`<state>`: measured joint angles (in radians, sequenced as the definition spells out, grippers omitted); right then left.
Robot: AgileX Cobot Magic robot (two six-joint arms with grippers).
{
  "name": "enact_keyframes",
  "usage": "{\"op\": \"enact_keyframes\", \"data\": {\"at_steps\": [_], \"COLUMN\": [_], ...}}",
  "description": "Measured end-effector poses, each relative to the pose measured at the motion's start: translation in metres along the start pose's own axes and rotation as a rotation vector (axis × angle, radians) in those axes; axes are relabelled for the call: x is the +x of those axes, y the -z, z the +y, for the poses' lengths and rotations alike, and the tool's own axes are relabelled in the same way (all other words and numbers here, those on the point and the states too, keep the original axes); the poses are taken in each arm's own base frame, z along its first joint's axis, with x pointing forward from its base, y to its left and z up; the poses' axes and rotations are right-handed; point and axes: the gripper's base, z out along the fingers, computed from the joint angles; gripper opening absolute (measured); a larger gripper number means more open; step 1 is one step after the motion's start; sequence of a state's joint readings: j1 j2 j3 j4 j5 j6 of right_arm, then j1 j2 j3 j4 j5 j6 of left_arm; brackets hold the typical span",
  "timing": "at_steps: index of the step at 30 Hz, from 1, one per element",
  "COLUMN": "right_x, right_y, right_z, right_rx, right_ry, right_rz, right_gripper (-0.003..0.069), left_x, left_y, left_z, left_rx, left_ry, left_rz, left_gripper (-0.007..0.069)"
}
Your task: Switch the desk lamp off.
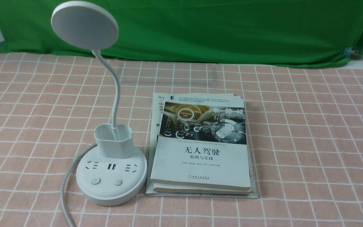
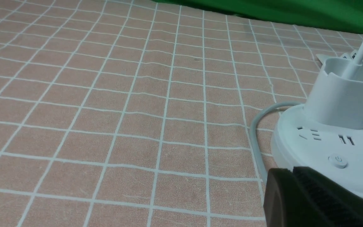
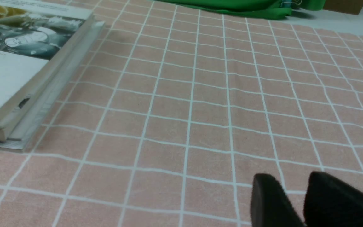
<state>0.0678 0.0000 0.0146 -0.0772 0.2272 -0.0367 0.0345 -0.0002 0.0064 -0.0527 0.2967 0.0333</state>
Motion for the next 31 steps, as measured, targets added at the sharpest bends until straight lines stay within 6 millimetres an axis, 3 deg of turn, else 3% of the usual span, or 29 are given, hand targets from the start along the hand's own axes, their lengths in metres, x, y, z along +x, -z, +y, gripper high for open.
{"op": "enact_keyframes", "data": {"at_steps": [31], "right_x": [0.0], "right_y": [0.0], "right_z": [0.0], "right_rx": [0.0], "right_ry": [0.0], "right_rz": [0.0], "right_gripper": [0.024], "left_x": [0.0001], "left_y": [0.0], "left_z": [0.0003], "left_rx": [-0.003], "left_ry": [-0.01], "left_rz": [0.001], "left_gripper": [0.0003]}}
